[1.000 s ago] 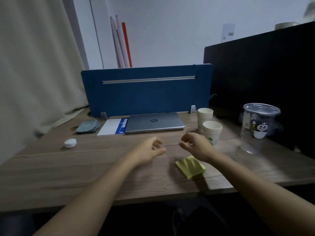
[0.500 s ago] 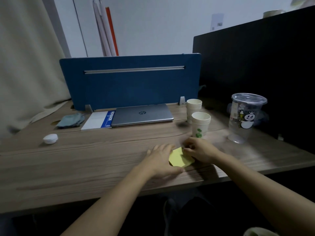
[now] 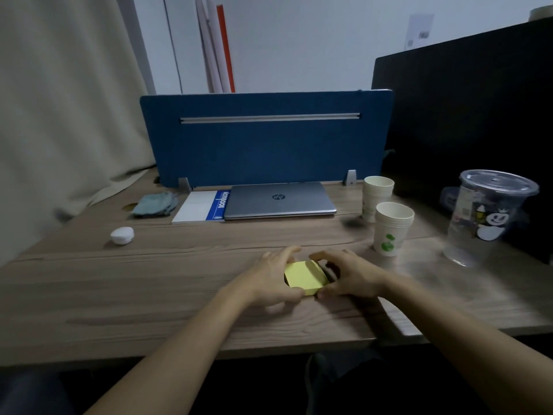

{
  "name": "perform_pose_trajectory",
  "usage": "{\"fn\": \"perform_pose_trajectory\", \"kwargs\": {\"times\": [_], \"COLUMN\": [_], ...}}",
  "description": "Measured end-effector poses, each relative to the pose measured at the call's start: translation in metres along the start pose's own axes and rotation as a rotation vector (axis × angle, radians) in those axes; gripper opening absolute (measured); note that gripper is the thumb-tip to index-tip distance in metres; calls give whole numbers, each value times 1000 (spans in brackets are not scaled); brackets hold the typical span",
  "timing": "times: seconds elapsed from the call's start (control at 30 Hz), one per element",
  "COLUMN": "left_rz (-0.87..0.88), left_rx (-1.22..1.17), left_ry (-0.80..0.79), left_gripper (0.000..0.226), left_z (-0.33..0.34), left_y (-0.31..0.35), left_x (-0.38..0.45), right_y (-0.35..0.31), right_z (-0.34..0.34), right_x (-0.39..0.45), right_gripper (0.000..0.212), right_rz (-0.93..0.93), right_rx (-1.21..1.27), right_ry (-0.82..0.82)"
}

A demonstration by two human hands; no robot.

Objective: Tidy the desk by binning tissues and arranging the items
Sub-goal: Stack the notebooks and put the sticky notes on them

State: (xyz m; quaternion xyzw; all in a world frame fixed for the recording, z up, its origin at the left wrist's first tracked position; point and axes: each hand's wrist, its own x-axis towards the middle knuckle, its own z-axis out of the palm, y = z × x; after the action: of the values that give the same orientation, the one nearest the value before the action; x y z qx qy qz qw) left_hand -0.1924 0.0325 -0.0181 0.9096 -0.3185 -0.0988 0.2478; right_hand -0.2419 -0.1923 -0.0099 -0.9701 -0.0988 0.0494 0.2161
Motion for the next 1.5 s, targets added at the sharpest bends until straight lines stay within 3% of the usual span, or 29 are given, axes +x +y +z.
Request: {"fn": "perform_pose_trajectory", "kwargs": {"times": [0.63,0.97,1.5], "left_rz": [-148,-133,-200], "left_rx": [-45,-218,-329], "left_ry": [-3,102,125], "left_gripper": [102,100,103], "left_z": [-80,-135,-197], "left_y": [-105,-158,-257], "left_x": [-10,19,125], "right_y": [-72,-102,-105], "right_z": [31,22,16], "right_x": [128,213,370], "right_gripper": [77,82,76], "right_rz": [-230,-195,-152], "right_rx": [57,-8,-63], "right_ry": [50,129,153]}}
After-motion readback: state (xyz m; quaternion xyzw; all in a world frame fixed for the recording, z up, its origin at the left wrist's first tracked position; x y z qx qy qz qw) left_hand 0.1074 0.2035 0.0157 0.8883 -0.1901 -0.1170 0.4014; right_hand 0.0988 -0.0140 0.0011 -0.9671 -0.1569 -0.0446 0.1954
